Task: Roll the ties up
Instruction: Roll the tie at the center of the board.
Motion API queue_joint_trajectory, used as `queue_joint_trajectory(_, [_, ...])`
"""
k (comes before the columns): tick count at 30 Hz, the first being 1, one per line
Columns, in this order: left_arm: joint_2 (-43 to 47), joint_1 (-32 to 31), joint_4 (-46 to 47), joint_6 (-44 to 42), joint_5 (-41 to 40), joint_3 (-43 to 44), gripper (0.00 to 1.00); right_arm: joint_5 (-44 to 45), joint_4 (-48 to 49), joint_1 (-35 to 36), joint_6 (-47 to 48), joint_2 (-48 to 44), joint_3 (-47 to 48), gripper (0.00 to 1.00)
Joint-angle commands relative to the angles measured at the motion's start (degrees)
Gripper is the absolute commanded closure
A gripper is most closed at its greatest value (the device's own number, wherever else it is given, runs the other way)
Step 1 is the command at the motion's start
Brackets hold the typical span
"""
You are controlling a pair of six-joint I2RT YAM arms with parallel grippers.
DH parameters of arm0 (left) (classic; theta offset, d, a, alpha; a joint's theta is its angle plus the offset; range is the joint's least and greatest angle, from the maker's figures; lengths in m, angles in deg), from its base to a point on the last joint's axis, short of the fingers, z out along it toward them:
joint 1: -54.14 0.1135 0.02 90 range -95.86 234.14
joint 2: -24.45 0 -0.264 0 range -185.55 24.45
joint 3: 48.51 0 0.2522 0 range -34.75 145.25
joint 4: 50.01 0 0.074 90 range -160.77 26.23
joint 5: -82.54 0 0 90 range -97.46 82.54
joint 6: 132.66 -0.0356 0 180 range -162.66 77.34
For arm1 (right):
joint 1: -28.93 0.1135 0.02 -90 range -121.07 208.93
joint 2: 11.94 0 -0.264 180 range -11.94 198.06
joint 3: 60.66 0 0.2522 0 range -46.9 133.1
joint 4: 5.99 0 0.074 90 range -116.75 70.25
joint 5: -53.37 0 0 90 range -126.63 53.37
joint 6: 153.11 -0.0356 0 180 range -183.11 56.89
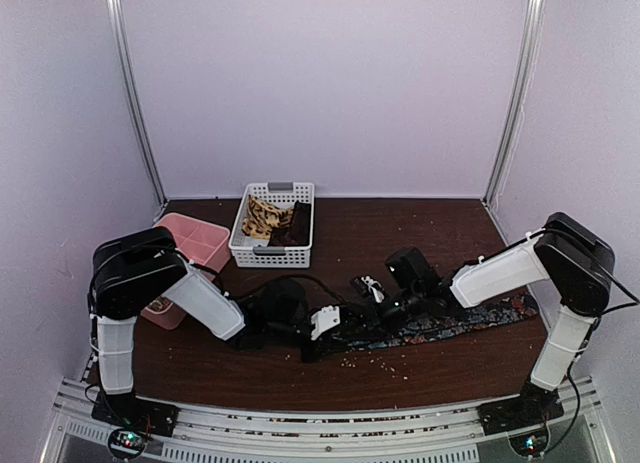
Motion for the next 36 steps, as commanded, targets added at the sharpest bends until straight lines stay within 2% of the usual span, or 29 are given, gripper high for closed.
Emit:
queue_joint_trajectory(1, [1.6,0.6,-6.7,-2.5,-0.1,-3.3,0.69,0.1,-1.7,-0.8,1.7,1.9,1.8,1.0])
queue_joint_trajectory(4, [2.2,0.6,-4.0,-1.2,-0.9,-4.3,0.47,0.3,-1.0,-1.4,2.3,3.9,1.0,1.0])
queue_joint_trajectory(6, [2.7,0.6,-0.5,0.1,-1.2,-5.6,0.38,0.4,-0.2,-1.9,2.5,5.3,-0.1,1.0])
queue_joint_trajectory(8, [3.0,0.6,4.0,1.9,-2.2,-7.5,0.35,0.6,-0.1,-2.2,3.2,6.2,-0.7,1.0])
queue_joint_trajectory(11, [2.8,0.6,14.5,4.9,-4.0,-11.0,0.33,0.9,0.0,-2.8,4.1,7.2,-1.6,1.0])
queue_joint_trajectory(18, [-0.2,-0.1,24.2,10.3,-7.2,-11.2,0.34,2.1,-0.5,-3.0,5.4,7.0,-2.5,1.0])
queue_joint_trajectory(23, [-1.3,-0.3,26.6,11.8,-7.0,-11.1,0.38,2.7,-0.6,-3.5,5.8,7.0,-3.8,1.0])
queue_joint_trajectory(36, [-4.5,-0.9,27.3,11.0,-6.3,-8.4,0.38,3.6,-1.1,-5.1,6.6,6.4,-5.7,1.0])
